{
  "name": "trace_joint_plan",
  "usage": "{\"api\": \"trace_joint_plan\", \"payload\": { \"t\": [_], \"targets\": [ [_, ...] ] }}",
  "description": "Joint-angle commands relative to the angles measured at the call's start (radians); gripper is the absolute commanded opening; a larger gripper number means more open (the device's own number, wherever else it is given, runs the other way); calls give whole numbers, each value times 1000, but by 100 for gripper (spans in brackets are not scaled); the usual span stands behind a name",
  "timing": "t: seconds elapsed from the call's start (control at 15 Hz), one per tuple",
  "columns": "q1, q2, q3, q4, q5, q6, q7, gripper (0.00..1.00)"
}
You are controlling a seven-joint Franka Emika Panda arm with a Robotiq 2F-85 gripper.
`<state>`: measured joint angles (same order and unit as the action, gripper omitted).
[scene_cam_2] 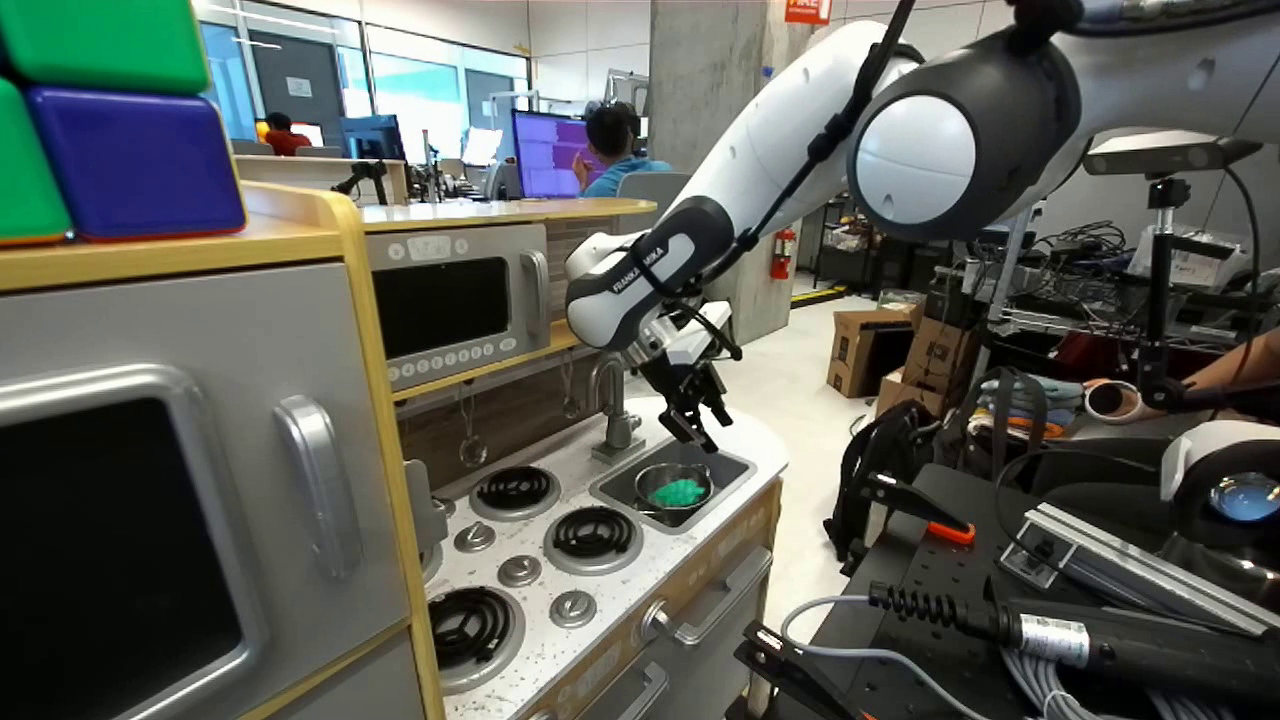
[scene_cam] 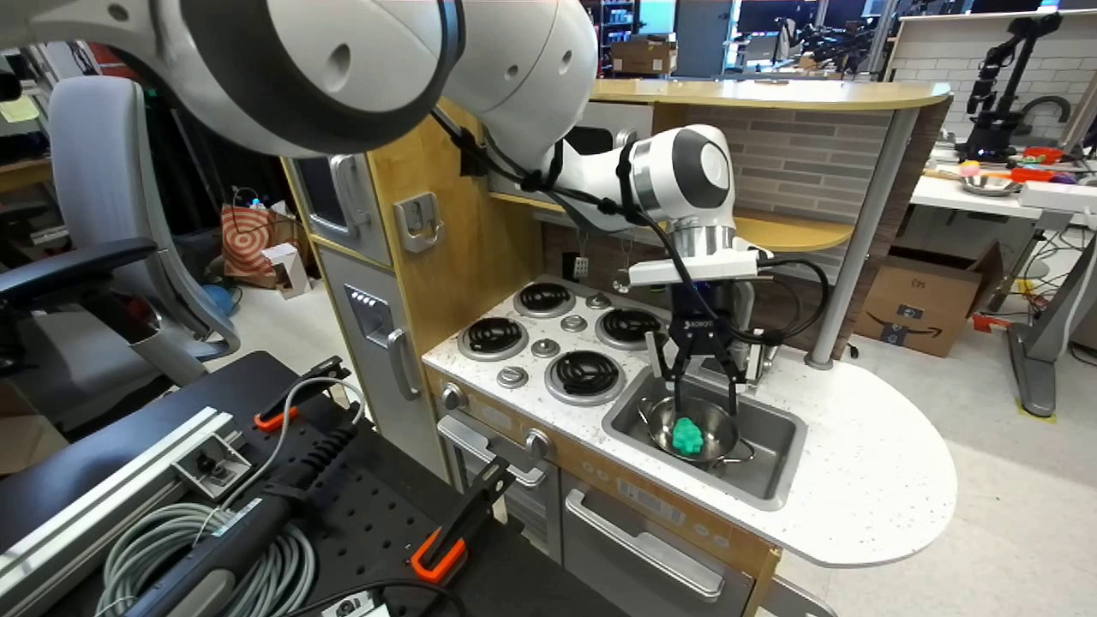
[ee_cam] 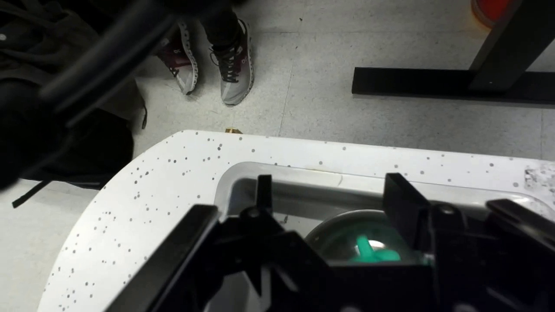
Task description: Take the plastic grapes from the stove and put them in the pot in the sink
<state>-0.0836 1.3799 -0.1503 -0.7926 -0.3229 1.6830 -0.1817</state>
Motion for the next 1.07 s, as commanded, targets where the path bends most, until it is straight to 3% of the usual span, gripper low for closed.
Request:
{"api": "trace_joint_plan", "payload": {
  "t": [0.0, 0.2, 0.4, 0.8, 1.0],
  "targets": [
    [-4, 63, -6, 134, 9, -37, -26, 98],
    [-5, 60, 1, 153, 14, -20, -38, 100],
    [5, -36, 43, 8, 11, 57, -72, 100],
    [-13, -200, 134, -328, -3, 368, -136, 100],
    [-19, -251, 149, -475, -28, 588, -123, 100]
  ]
}}
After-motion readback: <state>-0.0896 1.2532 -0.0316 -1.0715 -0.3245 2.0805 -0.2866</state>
